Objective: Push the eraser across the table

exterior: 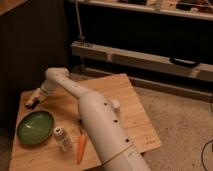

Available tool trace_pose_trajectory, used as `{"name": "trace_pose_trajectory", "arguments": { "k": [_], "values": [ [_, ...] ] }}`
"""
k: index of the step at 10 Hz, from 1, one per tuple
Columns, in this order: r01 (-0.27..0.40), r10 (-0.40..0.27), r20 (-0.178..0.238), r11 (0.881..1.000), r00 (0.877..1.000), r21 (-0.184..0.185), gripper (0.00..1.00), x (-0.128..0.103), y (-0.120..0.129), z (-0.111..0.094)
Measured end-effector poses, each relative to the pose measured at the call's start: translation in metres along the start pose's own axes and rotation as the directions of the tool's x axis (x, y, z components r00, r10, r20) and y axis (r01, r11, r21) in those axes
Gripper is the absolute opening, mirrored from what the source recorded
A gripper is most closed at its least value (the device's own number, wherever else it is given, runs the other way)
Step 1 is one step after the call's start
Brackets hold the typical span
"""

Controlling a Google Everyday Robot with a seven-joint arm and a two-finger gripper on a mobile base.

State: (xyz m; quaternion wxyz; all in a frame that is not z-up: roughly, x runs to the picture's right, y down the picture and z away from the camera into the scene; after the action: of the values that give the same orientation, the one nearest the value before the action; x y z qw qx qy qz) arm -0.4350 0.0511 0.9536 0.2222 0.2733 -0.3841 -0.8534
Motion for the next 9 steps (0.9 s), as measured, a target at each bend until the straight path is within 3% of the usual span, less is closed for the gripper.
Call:
{"name": "trace_pose_trajectory", "arguments": {
  "k": [4,9],
  "values": [
    [0.020,-0.020,0.007,1.000,1.000,0.013,0.02,0.017,-0.002,0.012],
    [0.014,-0.015,0.013,1.000,1.000,0.013,0.02,0.017,0.002,0.014]
  ]
}}
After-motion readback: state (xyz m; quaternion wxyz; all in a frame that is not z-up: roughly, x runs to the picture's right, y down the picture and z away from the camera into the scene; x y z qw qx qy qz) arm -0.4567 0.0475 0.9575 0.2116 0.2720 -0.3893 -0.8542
